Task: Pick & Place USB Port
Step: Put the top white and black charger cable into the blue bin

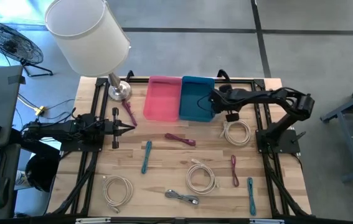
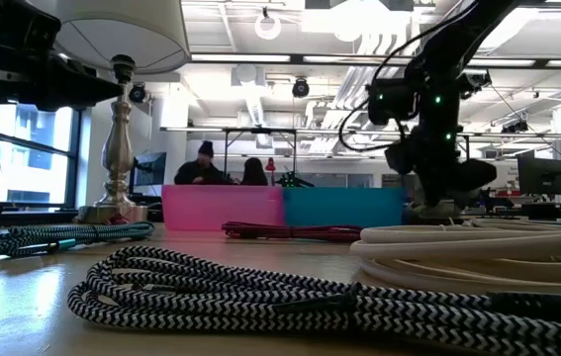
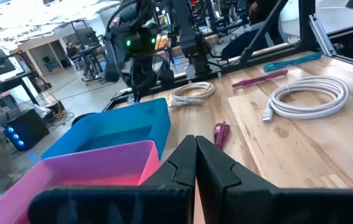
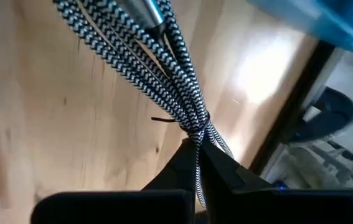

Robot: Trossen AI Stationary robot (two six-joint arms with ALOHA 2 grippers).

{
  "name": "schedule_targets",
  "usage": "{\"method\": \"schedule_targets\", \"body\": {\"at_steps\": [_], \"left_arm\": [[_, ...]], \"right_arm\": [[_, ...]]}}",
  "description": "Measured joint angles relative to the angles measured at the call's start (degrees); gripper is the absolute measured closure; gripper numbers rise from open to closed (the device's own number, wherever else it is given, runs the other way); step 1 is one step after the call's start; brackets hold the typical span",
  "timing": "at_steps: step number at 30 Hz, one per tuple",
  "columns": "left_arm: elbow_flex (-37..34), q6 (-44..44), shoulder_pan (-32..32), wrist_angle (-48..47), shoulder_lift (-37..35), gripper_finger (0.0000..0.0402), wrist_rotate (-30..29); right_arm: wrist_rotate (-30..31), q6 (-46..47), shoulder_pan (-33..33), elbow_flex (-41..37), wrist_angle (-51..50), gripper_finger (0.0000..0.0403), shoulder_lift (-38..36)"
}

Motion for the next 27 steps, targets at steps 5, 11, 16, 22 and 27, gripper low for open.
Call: {"method": "schedule_targets", "body": {"at_steps": [5,11,16,22,27], "left_arm": [[0.0,0.0,0.0,0.0,0.0,0.04,0.0],[0.0,0.2,0.0,0.4,0.0,0.04,-1.8],[-0.2,2.1,0.0,2.3,0.0,0.04,-4.1],[-0.2,2.2,0.0,3.2,0.0,0.04,-6.2],[-0.2,2.2,0.0,3.5,0.0,0.04,-8.1]], "right_arm": [[5.7,2.1,1.8,0.1,-4.5,0.0402,-6.7],[10.2,7.4,5.2,0.1,-8.3,0.0402,-17.9],[4.7,11.8,8.8,0.1,-3.4,0.0402,-26.5],[-5.8,17.4,11.5,0.1,11.0,0.0403,-29.3],[-11.4,20.7,11.6,0.1,22.6,0.0403,-25.9]]}}
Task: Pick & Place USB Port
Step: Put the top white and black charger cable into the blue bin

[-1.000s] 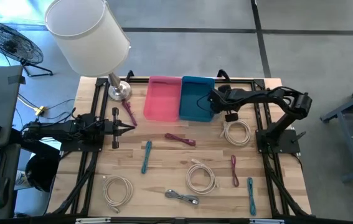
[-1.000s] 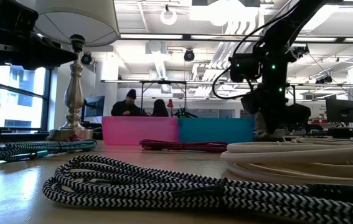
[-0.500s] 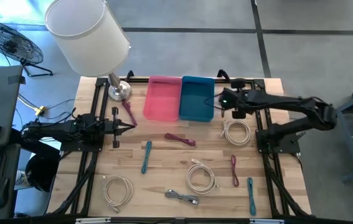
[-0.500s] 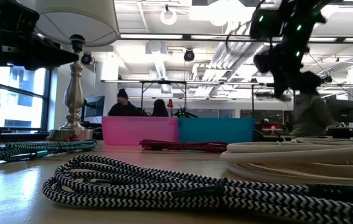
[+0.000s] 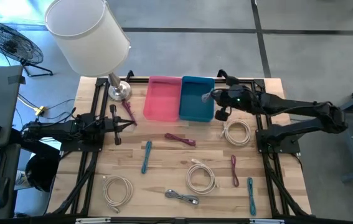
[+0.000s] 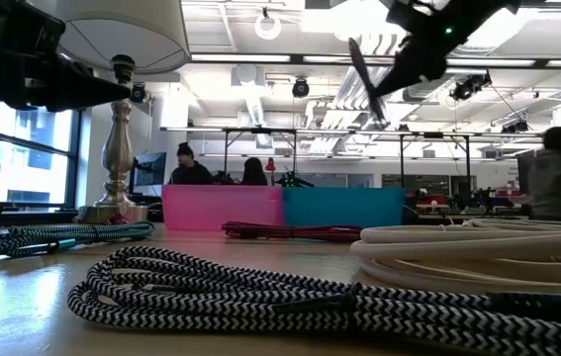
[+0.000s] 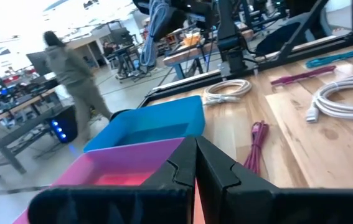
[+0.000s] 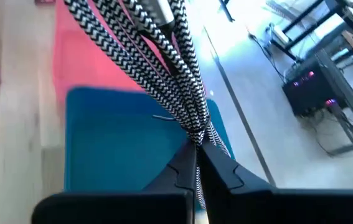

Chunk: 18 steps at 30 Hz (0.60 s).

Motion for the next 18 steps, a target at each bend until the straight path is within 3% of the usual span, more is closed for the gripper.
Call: {"method": "schedule_targets", "body": {"at_steps": [7,11,18], "left_arm": [[0.0,0.0,0.0,0.2,0.0,0.04,-1.6],[0.0,0.0,0.0,0.2,0.0,0.04,-1.6],[0.2,0.0,0.0,-0.5,0.0,0.04,-1.6]], "right_arm": [[-1.3,2.8,-1.6,0.0,5.7,0.0403,9.2],[1.6,2.3,-3.1,0.0,8.9,0.0398,13.0],[0.4,2.8,-4.3,0.0,14.7,0.0334,14.8]]}}
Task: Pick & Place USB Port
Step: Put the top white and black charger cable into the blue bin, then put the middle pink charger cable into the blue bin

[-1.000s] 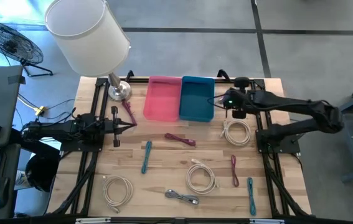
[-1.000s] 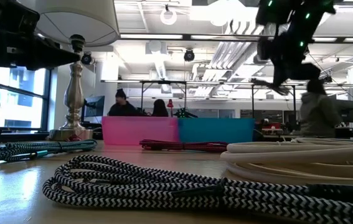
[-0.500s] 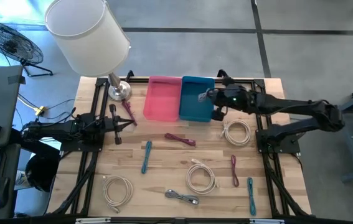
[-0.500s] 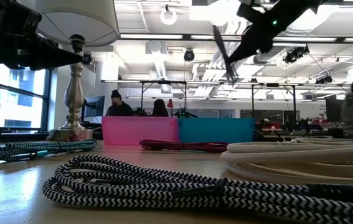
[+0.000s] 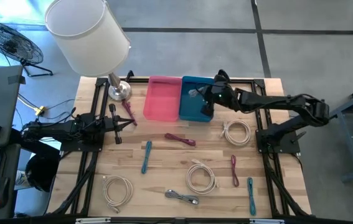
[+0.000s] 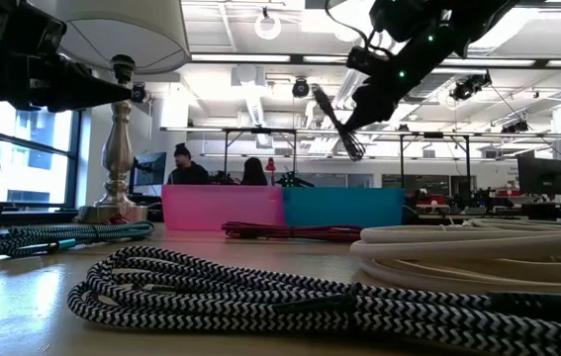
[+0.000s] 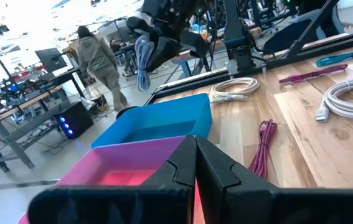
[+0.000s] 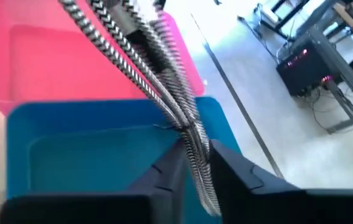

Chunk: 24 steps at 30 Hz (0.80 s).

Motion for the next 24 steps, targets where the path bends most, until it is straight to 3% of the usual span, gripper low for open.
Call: {"method": "schedule_targets", "body": {"at_steps": [6,12,19,24], "left_arm": [[0.0,0.0,0.0,0.0,0.0,0.04,0.0],[0.0,2.1,0.0,0.4,0.0,0.04,-0.1],[0.1,3.0,0.0,0.9,0.0,0.04,-0.2],[2.2,3.0,0.0,1.0,0.0,0.04,1.5]], "right_arm": [[4.0,-0.3,0.2,0.0,0.4,0.0268,-0.1],[5.9,-0.6,0.9,0.0,0.3,0.0227,-0.2],[-12.1,-4.0,6.6,0.0,3.0,0.0221,-0.2],[-14.1,-4.9,12.6,0.0,5.4,0.0219,-0.2]]}}
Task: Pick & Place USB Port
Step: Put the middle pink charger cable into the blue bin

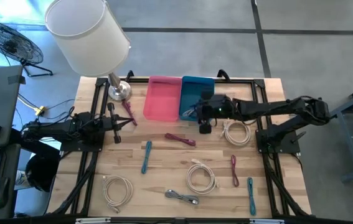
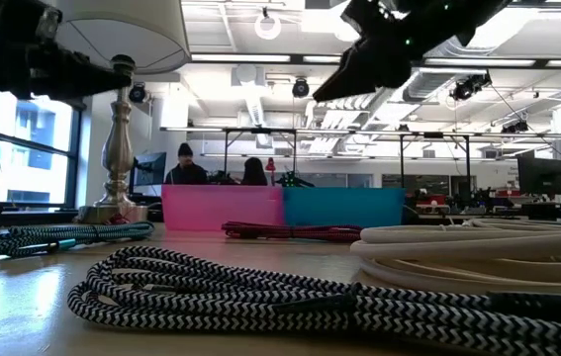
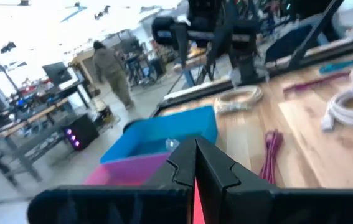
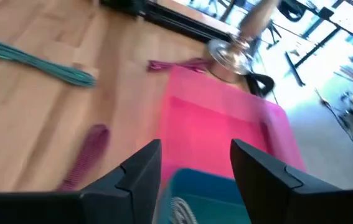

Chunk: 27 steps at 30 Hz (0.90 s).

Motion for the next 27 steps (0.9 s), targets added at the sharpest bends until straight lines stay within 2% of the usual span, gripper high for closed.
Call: {"method": "schedule_targets", "body": {"at_steps": [6,11,16,20,27], "left_arm": [[2.1,1.1,0.0,-4.3,0.1,0.0391,3.1],[2.2,1.1,0.0,-4.3,0.1,0.0348,4.3],[2.3,1.1,0.0,-4.1,0.1,0.03,4.8],[2.3,1.1,0.0,-4.1,0.1,0.0282,4.1],[2.3,1.6,0.0,-2.2,0.0,0.0279,1.6]], "right_arm": [[3.7,4.3,7.2,0.0,-5.3,0.0218,0.0],[7.7,10.4,12.2,0.0,-8.0,0.0213,0.0],[8.1,16.6,14.3,0.0,-8.2,0.021,1.0],[7.7,19.5,14.3,0.0,-9.1,0.021,5.8],[7.8,19.6,14.1,0.0,-5.1,0.021,14.5]]}}
